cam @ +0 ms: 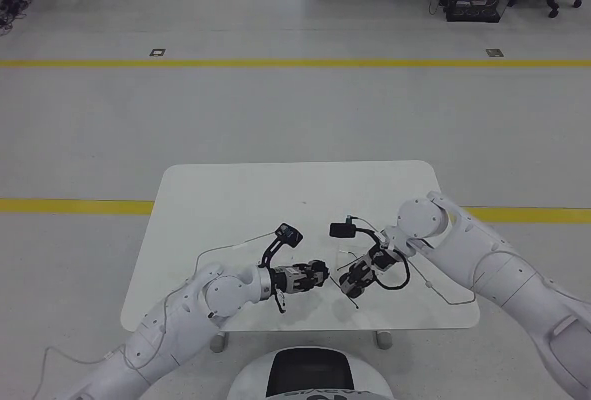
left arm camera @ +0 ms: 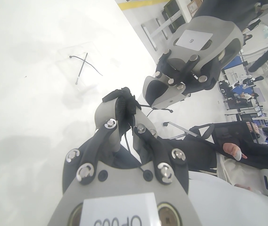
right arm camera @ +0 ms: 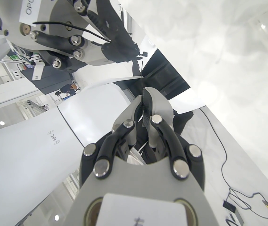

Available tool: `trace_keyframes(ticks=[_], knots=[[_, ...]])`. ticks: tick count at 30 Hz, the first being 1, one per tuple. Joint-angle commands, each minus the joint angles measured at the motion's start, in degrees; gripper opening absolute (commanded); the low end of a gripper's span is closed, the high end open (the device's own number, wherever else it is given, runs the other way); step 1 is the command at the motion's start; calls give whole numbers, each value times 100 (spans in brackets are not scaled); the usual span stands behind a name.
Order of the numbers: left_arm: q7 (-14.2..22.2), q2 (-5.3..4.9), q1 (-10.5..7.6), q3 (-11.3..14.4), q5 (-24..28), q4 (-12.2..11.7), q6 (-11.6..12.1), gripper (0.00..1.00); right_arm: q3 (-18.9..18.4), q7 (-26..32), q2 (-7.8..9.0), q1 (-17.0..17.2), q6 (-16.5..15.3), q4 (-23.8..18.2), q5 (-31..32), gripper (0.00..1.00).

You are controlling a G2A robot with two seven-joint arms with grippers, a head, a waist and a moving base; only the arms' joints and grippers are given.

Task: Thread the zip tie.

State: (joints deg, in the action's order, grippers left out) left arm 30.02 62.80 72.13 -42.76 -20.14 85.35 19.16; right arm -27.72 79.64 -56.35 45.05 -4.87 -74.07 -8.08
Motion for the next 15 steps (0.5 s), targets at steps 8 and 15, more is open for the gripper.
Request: trace_keyframes(ticks=[8, 15], knots=[[7, -22, 2, 0, -2, 31, 13, 0, -5, 0, -16, -5, -5, 33, -3, 0], [22, -38, 1, 14, -24, 51, 16, 0, -25, 0, -18, 7, -1, 38, 5, 0]])
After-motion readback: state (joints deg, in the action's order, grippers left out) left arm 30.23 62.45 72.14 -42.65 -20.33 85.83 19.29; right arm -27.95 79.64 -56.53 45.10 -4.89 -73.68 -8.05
